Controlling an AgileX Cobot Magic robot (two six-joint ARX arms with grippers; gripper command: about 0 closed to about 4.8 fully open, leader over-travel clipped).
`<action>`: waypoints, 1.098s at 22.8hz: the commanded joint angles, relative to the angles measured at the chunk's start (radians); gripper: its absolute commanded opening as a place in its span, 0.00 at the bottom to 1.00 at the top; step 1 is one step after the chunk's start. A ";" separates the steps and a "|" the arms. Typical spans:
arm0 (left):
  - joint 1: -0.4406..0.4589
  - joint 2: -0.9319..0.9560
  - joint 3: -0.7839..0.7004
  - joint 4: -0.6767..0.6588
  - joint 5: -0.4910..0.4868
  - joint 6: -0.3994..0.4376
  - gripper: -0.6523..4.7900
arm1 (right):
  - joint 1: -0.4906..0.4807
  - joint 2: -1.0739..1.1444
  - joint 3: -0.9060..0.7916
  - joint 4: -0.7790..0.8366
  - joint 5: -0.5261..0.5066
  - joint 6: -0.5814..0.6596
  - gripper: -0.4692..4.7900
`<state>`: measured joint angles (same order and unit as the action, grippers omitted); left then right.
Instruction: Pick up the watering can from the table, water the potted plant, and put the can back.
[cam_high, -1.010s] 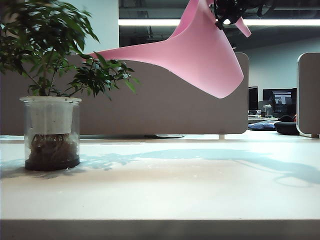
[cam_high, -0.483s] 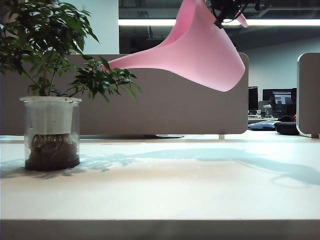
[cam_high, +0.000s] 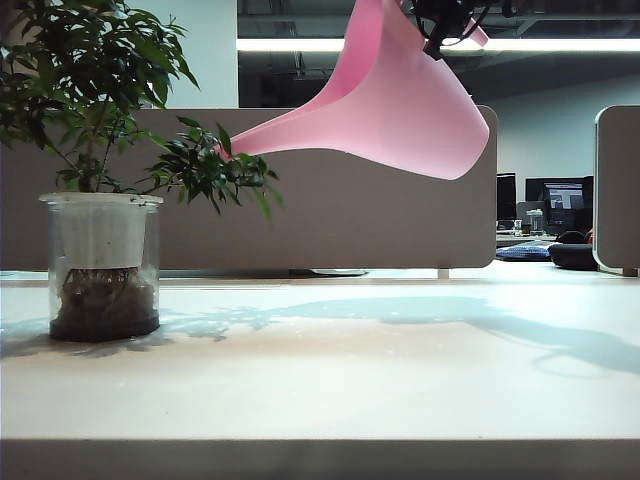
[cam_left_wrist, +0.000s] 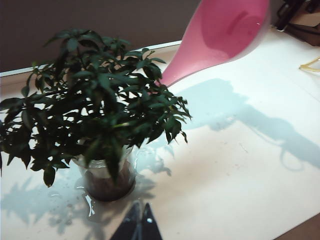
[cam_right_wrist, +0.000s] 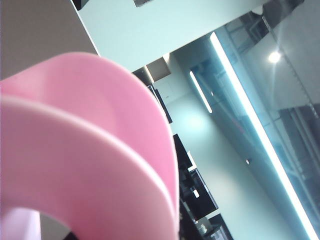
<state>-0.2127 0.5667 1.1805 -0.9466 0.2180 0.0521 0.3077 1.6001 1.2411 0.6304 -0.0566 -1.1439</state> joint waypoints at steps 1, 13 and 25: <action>-0.001 -0.001 0.002 0.013 0.007 0.000 0.11 | 0.003 -0.016 0.010 0.078 0.002 -0.020 0.35; -0.001 -0.001 0.002 0.013 0.007 0.000 0.11 | 0.016 -0.045 0.010 0.080 0.003 0.003 0.35; 0.000 -0.001 0.002 0.013 0.007 0.000 0.11 | 0.009 -0.045 0.008 -0.119 0.040 0.244 0.35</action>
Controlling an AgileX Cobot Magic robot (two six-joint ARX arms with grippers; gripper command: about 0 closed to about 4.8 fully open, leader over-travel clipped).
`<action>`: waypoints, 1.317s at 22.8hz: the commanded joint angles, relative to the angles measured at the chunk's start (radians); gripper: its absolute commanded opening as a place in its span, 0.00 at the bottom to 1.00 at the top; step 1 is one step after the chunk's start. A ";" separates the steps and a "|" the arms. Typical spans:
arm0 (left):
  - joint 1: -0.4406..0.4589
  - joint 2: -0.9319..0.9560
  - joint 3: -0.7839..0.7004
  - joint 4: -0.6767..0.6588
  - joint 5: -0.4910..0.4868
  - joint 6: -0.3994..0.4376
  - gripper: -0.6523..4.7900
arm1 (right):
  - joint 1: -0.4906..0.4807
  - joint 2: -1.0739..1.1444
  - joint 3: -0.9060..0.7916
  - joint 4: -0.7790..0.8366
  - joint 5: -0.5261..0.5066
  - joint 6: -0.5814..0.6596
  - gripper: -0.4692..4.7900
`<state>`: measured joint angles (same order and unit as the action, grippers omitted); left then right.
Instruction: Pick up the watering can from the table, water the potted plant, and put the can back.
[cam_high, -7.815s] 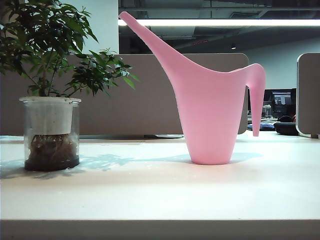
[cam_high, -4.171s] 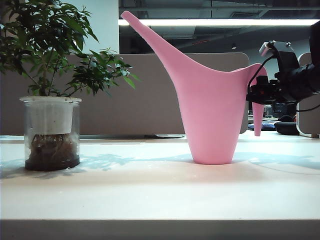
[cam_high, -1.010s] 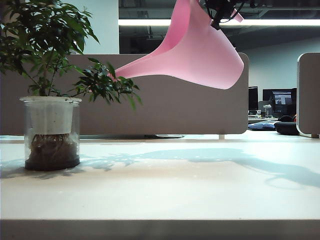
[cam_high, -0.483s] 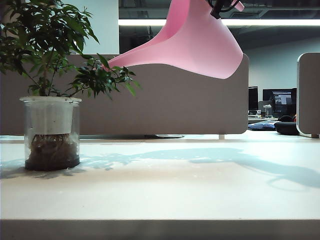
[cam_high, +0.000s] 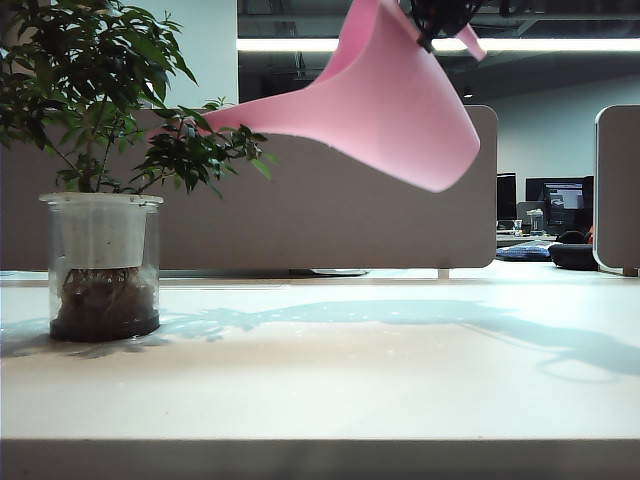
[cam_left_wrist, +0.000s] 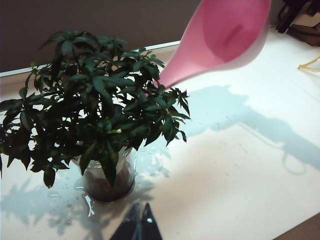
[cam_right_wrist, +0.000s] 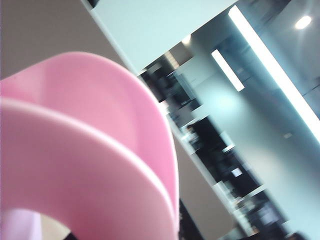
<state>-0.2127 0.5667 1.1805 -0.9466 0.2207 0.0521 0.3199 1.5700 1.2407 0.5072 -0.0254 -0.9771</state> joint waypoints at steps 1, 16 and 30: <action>0.000 -0.001 0.002 0.013 0.005 0.000 0.11 | -0.008 -0.015 0.008 -0.009 0.009 0.109 0.34; 0.000 -0.001 0.002 0.013 0.004 -0.004 0.11 | -0.236 0.073 -0.065 -0.014 -0.067 0.925 0.34; 0.000 -0.001 0.001 0.012 0.004 -0.003 0.11 | -0.243 0.201 -0.314 0.374 -0.097 1.039 0.30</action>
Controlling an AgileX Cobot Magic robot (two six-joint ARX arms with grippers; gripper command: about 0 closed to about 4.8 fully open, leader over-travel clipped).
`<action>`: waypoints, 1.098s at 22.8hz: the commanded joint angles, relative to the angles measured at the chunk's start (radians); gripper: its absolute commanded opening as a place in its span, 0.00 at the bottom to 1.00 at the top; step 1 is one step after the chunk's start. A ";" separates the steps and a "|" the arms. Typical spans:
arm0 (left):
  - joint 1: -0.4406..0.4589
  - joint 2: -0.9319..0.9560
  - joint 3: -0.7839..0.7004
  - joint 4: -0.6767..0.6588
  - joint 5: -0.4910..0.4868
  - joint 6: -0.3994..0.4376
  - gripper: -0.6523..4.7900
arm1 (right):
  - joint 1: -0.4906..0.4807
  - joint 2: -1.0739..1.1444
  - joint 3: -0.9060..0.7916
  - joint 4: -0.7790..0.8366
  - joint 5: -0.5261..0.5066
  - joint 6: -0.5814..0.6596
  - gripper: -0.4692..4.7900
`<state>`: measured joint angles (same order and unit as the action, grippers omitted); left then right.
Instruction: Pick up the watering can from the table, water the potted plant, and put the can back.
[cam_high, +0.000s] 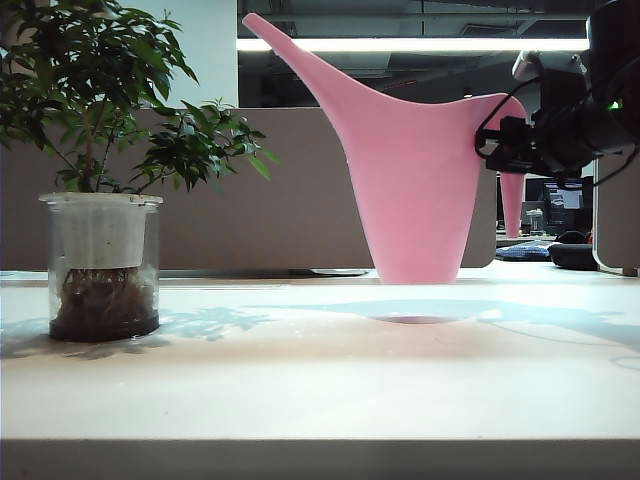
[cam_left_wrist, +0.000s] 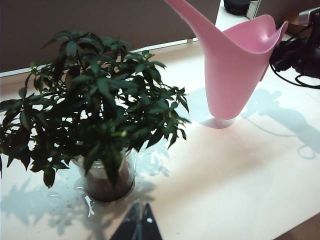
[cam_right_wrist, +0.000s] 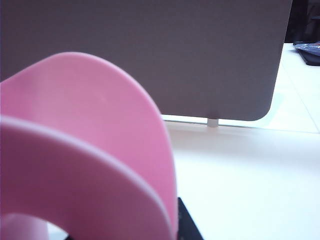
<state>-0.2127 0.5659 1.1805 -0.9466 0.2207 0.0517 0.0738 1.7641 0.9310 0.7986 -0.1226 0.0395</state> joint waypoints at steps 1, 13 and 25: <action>0.000 0.000 0.001 0.012 0.004 -0.003 0.11 | 0.003 0.015 -0.005 0.086 0.001 0.022 0.30; 0.000 0.000 0.001 -0.002 0.004 -0.003 0.11 | 0.003 0.049 -0.012 0.032 0.000 0.034 0.33; 0.000 0.000 0.001 -0.009 0.004 -0.003 0.11 | 0.003 0.044 -0.018 -0.077 0.000 0.035 0.61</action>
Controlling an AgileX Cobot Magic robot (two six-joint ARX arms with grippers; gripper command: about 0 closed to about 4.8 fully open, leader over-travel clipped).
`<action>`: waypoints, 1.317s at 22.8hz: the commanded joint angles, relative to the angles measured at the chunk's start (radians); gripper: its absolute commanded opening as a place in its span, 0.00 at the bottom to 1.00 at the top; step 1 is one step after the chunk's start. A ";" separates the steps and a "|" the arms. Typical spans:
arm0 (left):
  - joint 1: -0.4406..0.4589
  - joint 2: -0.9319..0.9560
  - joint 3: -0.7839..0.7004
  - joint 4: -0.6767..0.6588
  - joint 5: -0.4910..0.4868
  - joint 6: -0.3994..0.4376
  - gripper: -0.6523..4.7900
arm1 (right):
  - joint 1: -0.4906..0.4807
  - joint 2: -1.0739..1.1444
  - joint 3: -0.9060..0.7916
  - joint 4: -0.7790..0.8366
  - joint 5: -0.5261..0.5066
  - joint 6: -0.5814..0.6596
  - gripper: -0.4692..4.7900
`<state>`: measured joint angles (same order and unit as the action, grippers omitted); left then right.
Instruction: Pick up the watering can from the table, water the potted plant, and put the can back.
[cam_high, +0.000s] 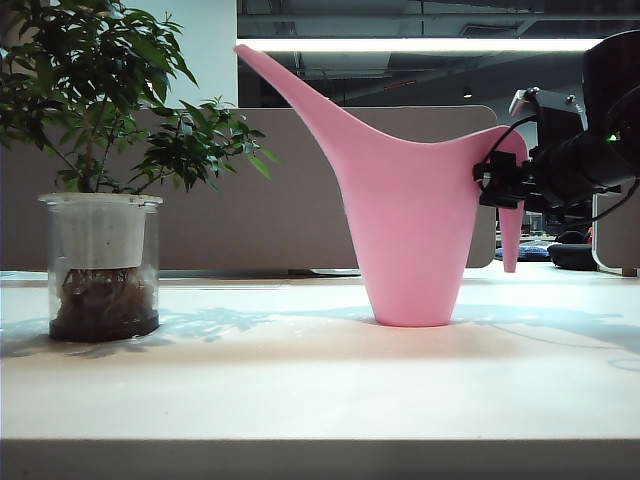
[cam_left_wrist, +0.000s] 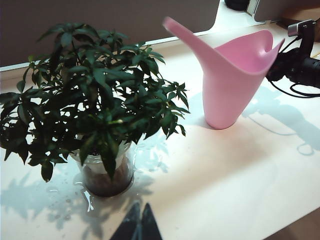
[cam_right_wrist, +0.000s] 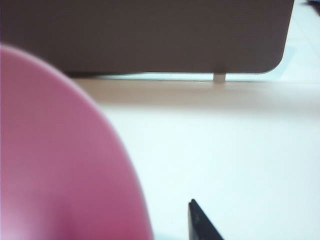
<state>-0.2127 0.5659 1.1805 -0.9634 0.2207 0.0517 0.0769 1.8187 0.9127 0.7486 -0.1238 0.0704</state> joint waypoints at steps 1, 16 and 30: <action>0.000 0.000 0.001 0.008 0.004 -0.003 0.11 | 0.000 -0.013 0.000 -0.041 0.002 0.004 0.61; 0.000 0.000 0.001 0.016 0.005 -0.002 0.11 | -0.001 -0.222 0.000 -0.387 0.003 -0.049 0.78; 0.001 0.000 -0.048 0.192 -0.002 0.033 0.11 | 0.002 -0.790 -0.145 -0.732 0.016 0.039 0.60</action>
<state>-0.2123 0.5659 1.1446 -0.8532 0.2199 0.0635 0.0776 1.0798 0.7773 0.0154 -0.1085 0.0849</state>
